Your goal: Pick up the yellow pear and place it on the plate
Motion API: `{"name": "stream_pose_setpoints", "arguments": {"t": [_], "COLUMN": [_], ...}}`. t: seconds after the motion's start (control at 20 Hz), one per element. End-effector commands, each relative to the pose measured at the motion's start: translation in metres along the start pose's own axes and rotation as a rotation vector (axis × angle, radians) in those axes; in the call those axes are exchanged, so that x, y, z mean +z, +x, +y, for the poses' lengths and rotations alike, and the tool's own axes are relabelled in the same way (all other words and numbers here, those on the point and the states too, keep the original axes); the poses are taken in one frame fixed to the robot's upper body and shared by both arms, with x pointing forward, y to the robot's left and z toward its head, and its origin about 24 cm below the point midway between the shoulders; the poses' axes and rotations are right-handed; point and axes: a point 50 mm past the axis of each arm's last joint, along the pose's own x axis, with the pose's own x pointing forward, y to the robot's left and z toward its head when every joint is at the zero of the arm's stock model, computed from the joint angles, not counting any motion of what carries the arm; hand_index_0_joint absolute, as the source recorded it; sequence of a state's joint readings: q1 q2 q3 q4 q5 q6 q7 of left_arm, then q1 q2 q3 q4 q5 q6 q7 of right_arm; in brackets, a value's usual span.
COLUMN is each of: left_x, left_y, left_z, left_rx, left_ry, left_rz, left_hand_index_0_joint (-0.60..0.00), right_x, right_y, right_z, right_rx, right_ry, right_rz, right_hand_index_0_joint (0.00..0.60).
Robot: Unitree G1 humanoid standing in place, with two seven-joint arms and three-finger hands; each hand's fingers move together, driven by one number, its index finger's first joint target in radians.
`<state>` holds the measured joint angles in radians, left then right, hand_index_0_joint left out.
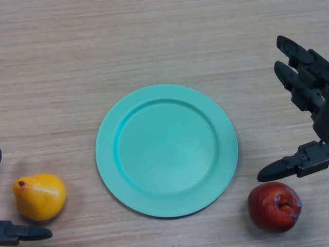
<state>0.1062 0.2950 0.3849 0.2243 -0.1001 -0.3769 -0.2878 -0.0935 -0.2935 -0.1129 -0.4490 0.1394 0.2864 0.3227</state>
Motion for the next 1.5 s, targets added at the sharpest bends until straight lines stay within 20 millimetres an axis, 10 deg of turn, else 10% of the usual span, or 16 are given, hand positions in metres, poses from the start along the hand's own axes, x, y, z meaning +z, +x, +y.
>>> {"name": "stream_pose_setpoints", "arguments": {"t": [0.05,0.2,0.45,0.85,1.25,1.5], "left_x": [0.033,0.029,0.012,0.016,0.086,0.103], "left_y": [0.005,0.008,0.011,0.009,0.011,0.039], "left_z": [0.018,0.005,-0.01,-0.022,-0.02,-0.058], "left_rx": [0.07,0.022,0.02,-0.087,-0.063,-0.209], "left_ry": [0.084,0.045,0.189,0.268,0.292,0.262], "left_rz": [-0.228,-0.211,-0.135,-0.132,-0.456,-0.482], "left_hand_index_0_joint": [0.0,-0.05,-0.6,-0.6,-0.6,-0.6], "right_x": [0.03,0.031,0.032,0.033,0.032,0.037], "right_y": [-0.005,-0.006,-0.008,-0.009,-0.01,-0.014], "right_z": [-0.016,-0.017,-0.02,-0.022,-0.021,-0.021], "right_rx": [-0.068,-0.078,-0.092,-0.101,-0.099,-0.104], "right_ry": [-0.118,-0.128,-0.128,-0.141,-0.152,-0.123], "right_rz": [-0.172,-0.183,-0.183,-0.184,-0.188,-0.192], "right_hand_index_0_joint": [0.0,0.0,0.0,0.0,0.0,0.0]}}
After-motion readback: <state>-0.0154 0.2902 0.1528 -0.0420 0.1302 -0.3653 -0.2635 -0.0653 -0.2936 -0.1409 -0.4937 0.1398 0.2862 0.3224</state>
